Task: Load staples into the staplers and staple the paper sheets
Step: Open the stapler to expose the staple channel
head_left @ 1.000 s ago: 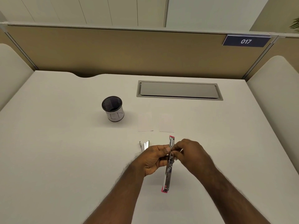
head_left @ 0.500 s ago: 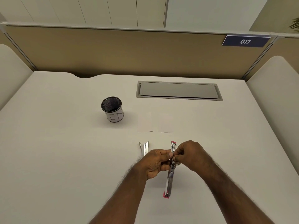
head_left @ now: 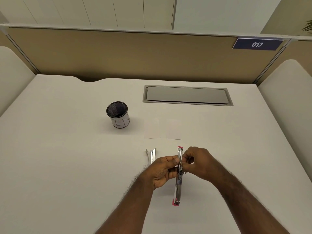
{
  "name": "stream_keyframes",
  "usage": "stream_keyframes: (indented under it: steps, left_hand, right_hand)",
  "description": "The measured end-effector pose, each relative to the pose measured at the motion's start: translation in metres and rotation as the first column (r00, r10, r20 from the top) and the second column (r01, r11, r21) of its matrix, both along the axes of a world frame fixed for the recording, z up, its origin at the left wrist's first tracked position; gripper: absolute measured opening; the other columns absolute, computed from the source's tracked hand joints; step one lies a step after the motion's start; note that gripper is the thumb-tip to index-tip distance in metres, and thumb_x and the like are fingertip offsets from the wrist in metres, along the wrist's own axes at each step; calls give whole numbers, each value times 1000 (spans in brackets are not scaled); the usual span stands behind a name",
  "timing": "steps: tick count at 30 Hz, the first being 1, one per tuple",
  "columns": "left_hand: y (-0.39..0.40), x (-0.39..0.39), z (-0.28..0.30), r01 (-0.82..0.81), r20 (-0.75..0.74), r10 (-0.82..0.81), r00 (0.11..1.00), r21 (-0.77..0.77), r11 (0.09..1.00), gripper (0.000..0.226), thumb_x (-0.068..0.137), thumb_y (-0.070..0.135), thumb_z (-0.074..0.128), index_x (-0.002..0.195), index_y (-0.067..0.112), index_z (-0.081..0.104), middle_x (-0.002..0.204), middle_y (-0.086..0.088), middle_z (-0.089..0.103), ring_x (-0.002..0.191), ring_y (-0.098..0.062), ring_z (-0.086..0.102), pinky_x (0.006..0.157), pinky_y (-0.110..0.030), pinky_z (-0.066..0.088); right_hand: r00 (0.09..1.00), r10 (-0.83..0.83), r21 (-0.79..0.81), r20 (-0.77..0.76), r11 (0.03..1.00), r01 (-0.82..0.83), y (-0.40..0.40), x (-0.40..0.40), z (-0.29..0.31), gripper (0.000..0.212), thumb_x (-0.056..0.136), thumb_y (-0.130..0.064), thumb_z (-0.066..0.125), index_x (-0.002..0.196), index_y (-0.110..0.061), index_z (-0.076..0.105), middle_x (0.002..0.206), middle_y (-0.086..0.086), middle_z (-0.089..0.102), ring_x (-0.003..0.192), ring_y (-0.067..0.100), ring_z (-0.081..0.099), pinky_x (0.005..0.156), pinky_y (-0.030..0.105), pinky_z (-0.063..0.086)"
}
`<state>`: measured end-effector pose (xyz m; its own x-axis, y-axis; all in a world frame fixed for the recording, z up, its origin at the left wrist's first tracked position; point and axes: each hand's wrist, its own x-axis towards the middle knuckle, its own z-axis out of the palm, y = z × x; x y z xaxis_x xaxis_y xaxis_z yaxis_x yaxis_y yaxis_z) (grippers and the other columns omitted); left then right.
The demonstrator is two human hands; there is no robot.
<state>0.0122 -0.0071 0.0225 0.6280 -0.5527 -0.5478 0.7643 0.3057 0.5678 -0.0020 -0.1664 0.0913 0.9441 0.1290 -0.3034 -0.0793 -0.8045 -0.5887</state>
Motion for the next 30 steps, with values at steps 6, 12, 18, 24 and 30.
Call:
stream_keyframes:
  steps: [6,12,18,24,30]
  left_hand:
    - [1,-1,-3,1,0,-1,1000,3,1000,27,95,8,54,117,-4,64,98,-16,73,80,-20,72,70,-29,60]
    - [5,-2,-5,-14,1,14,1000,19,1000,25,96,7,52,116,-1,65,95,-14,74,77,-20,72,68,-29,60]
    - [6,-3,-11,-51,-10,51,999,46,998,27,96,9,55,118,-3,64,99,-16,72,86,-27,72,75,-33,60]
    - [5,2,-22,-73,-2,76,997,255,964,23,92,16,63,110,2,68,99,-14,72,85,-25,72,73,-34,60]
    - [-3,6,-29,-35,94,-5,996,418,908,14,91,14,65,100,5,68,88,-15,69,79,-24,73,75,-38,60]
  right_hand:
    - [998,2,36,57,999,-4,-2,-4,-8,25,74,-19,70,62,-34,56,79,-6,63,75,12,62,71,36,55]
    - [994,-97,60,55,994,93,-5,-5,-14,14,72,-27,73,65,-31,62,72,-9,68,68,6,64,63,25,54]
    - [971,-219,210,97,958,195,-5,-7,-24,21,78,-11,70,78,-31,65,69,-10,67,64,1,61,61,8,46]
    - [943,-331,284,19,906,313,-7,-11,-38,17,87,-11,63,89,-26,70,83,-8,70,72,14,70,69,26,58]
    - [891,-441,379,-106,810,446,-3,-15,-59,15,87,-11,63,92,-21,72,71,2,72,68,18,72,68,33,61]
